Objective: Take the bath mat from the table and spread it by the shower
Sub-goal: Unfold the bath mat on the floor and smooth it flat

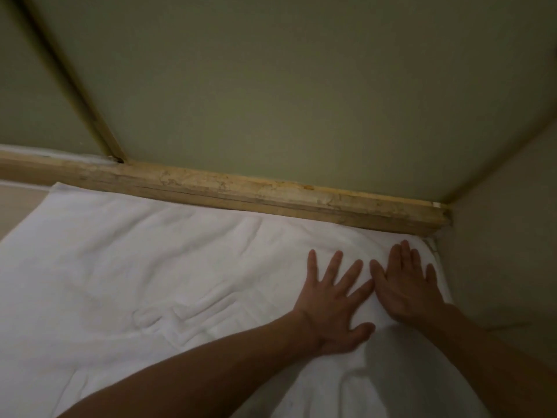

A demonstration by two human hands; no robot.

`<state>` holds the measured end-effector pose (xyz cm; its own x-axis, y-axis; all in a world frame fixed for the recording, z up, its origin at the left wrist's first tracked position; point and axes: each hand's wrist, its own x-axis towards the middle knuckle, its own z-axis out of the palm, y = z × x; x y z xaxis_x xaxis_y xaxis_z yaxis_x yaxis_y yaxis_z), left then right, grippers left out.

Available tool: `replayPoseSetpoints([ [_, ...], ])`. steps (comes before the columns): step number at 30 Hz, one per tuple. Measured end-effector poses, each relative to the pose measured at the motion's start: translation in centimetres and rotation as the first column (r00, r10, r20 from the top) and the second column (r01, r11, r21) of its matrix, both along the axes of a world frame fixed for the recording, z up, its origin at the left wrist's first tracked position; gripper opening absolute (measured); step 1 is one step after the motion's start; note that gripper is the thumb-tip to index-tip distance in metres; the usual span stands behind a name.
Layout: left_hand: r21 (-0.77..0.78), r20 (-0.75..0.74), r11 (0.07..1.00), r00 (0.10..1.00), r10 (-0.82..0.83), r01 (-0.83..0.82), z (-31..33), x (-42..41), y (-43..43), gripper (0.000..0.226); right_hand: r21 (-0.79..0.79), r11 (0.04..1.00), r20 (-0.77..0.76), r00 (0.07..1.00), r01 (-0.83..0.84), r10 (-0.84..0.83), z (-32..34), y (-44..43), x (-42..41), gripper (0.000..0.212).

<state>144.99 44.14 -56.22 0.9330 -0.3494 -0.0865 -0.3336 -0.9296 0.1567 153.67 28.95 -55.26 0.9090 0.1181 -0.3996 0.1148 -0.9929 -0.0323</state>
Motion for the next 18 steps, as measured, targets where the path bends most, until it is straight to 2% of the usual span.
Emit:
replayPoseSetpoints([
  [5, -0.003, 0.021, 1.0, 1.0, -0.007, 0.007, -0.3, 0.0, -0.7, 0.076, -0.028, 0.999, 0.014, 0.999, 0.029, -0.029, 0.1, -0.3, -0.4, 0.074],
  [18, 0.017, 0.019, 1.0, 1.0, -0.008, 0.008, -0.2, 0.4, -0.7, 0.077, 0.036, 0.999, 0.018, 0.999, 0.026, -0.027, -0.3, -0.9, 0.6, 0.073],
])
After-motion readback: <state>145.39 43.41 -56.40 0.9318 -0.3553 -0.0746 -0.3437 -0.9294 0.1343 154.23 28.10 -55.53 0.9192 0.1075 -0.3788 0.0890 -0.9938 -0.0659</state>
